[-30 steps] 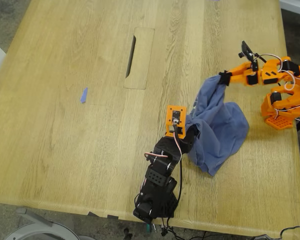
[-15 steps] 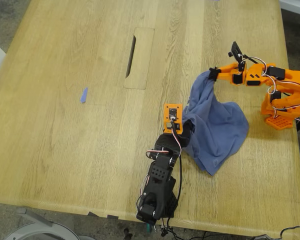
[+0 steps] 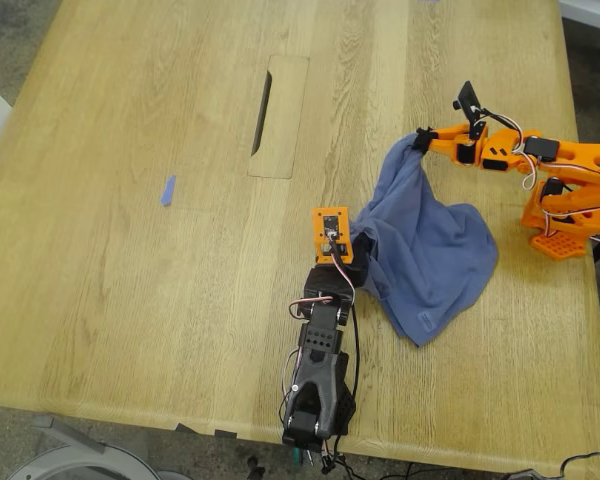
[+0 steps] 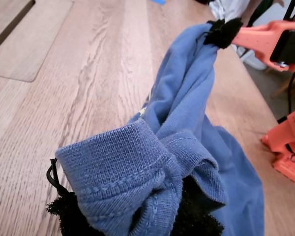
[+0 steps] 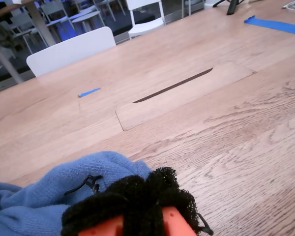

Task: Fold a T-shirt

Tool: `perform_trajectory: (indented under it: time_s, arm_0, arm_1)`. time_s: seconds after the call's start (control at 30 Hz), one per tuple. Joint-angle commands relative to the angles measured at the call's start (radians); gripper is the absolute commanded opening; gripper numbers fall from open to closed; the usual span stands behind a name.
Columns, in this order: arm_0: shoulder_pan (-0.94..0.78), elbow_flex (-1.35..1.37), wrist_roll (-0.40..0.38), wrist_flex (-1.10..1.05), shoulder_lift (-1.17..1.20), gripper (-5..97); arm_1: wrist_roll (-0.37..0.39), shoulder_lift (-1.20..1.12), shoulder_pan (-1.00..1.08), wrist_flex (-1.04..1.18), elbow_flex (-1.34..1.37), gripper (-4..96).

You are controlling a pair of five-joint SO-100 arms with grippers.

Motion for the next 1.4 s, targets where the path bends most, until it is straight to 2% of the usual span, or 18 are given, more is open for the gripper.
perform_trajectory:
  time_s: [0.0, 0.27, 0.93, 1.37]
  arm_0:
    - [-0.044, 0.005, 0.014, -0.061, 0.032, 0]
    - [-0.104, 0.061, 0.021, -0.130, 0.008, 0]
    - [-0.321, 0.049, 0.038, -0.505, -0.348, 0]
    - [-0.391, -0.152, 0.046, -0.729, -0.770, 0]
  arm_1:
    - [-0.008, -0.012, 0.032, -0.075, 0.014, 0.0]
    - [-0.015, -0.201, 0.038, -0.319, 0.034, 0.0]
    - [-0.021, -0.696, 0.117, -0.695, -0.213, 0.0]
    - [-0.009, -0.931, 0.201, -0.746, -0.388, 0.0]
